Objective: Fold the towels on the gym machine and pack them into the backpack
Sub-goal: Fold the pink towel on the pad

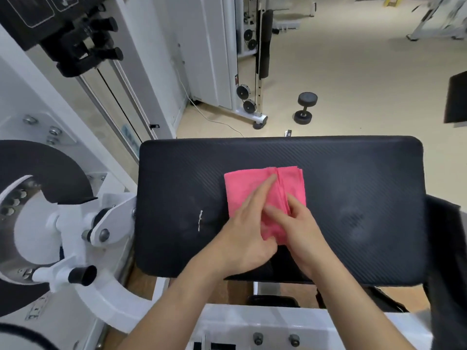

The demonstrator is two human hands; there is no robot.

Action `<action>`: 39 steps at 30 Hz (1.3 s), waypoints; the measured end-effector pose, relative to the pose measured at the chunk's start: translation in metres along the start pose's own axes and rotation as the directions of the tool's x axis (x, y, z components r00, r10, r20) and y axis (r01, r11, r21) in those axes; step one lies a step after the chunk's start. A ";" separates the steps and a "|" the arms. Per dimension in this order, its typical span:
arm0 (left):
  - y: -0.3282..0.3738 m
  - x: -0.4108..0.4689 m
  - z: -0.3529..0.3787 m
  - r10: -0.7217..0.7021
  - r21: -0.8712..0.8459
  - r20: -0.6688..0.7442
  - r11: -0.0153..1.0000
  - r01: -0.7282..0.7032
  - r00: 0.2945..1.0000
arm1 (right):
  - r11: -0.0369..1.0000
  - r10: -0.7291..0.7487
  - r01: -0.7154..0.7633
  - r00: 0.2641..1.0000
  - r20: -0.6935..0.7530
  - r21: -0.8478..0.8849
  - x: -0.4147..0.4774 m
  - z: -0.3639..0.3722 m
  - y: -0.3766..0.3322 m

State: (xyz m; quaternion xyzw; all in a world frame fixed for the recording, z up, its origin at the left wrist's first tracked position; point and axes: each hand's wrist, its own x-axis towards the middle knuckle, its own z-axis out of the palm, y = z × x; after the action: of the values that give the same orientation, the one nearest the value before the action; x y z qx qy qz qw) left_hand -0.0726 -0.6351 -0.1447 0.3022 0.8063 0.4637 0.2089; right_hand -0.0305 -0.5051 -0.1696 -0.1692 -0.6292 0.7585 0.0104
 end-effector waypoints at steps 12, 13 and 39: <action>-0.010 0.061 -0.049 -0.161 0.649 0.102 0.758 0.057 0.982 | 0.733 -0.319 0.190 0.944 -0.083 -0.653 0.009 -0.027 0.016; -0.011 0.057 -0.050 -0.196 0.687 0.113 0.724 0.066 0.974 | 0.682 -0.326 0.196 0.944 -0.053 -0.705 0.009 -0.030 0.016; -0.076 -0.023 0.028 -0.267 0.337 -0.470 0.827 0.450 0.841 | 0.182 -0.494 0.204 0.865 0.090 -0.962 0.019 -0.032 0.047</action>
State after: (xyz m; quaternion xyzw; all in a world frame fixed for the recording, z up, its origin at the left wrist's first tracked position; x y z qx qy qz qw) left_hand -0.0606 -0.6628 -0.2229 0.0783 0.9569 0.2751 0.0507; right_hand -0.0302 -0.4802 -0.2243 -0.0823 -0.9680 0.1774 0.1575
